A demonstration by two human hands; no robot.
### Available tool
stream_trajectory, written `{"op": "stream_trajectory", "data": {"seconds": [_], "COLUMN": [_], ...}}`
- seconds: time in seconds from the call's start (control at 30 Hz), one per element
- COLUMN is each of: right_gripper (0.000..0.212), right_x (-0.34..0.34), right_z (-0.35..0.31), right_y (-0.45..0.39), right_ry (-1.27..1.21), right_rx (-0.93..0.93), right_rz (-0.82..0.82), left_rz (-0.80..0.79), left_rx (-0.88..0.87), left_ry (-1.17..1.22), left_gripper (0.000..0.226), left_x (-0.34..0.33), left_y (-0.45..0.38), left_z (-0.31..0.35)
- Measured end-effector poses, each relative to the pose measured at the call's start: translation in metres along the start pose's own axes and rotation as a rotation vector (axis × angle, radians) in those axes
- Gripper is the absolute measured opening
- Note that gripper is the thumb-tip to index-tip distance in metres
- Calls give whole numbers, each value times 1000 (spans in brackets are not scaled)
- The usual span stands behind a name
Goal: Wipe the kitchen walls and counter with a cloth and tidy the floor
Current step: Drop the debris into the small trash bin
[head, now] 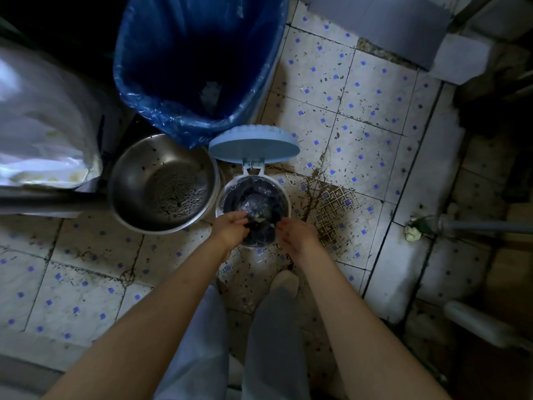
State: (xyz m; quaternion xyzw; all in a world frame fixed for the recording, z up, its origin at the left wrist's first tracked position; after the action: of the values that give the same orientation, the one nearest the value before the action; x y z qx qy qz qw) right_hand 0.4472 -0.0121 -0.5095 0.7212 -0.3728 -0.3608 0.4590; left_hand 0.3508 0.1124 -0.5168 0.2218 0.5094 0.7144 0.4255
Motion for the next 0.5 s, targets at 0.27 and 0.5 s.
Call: {"op": "stream_trajectory", "data": {"seconds": [0.27,0.5], "right_gripper": [34,34], "right_x": [-3,-4], "right_z": [7,9], "right_y": [0,5], "right_ry": [44,57], "right_rx": [-18,-14], "right_rz": [-14,-16], "left_rz": [-14,-81], "left_rx": [-45,-63], "left_ry": [-11,-38], "left_gripper": [45,49], "left_x": [1,-1], "left_y": [1,1], "left_z": [5,9]}}
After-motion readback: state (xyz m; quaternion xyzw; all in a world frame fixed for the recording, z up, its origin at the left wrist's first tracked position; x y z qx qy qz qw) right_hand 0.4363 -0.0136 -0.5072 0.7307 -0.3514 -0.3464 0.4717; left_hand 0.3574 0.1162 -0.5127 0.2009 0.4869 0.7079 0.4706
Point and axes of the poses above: each hand's wrist, its own y-axis away from the middle knuckle, its own x-axis out of the back of the hand, z = x × y, the point moved 4 cm from there along -y, towards the middle knuckle, and after that the axes turned 15 degrees about -z, right-handed, at the moved point
